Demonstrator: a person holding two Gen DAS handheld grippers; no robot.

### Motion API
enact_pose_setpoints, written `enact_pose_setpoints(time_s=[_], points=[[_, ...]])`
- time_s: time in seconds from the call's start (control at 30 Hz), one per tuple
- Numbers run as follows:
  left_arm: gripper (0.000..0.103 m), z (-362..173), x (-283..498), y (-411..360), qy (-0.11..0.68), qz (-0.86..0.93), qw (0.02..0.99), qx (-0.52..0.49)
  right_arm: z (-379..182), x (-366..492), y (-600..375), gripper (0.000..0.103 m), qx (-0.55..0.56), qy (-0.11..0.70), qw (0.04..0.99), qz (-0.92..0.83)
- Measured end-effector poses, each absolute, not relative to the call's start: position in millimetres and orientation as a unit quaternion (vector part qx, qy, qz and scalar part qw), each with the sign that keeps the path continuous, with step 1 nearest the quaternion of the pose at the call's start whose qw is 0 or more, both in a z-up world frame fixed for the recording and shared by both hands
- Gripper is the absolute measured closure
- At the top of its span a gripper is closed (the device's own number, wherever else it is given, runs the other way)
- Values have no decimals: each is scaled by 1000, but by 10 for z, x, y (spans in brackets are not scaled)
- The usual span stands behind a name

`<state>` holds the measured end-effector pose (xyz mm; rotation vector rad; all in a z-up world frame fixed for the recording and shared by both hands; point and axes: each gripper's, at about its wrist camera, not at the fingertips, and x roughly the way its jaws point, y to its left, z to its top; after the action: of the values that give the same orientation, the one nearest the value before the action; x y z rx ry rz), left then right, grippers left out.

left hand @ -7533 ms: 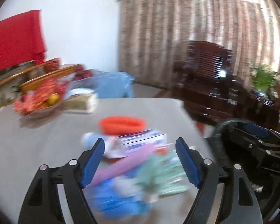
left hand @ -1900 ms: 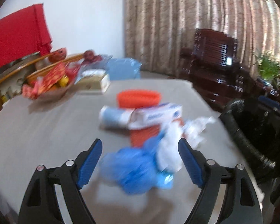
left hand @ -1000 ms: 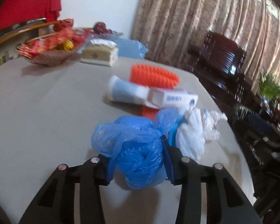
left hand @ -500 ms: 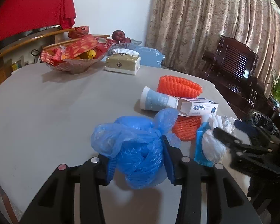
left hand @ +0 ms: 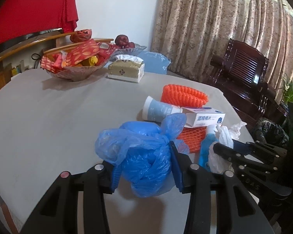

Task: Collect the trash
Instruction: 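Grasp the blue plastic bag with the left gripper while the right grasps white tissues, then carry the blue bag and tissues over the bin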

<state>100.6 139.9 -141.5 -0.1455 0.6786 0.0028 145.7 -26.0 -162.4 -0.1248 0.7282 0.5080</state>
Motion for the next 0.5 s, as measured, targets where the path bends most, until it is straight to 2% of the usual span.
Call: enact_pose_setpoints(time_s=[0.5], points=[[59, -1015, 994, 951, 301, -27, 952, -52, -857, 1216, -766, 78, -21, 283, 931, 229]])
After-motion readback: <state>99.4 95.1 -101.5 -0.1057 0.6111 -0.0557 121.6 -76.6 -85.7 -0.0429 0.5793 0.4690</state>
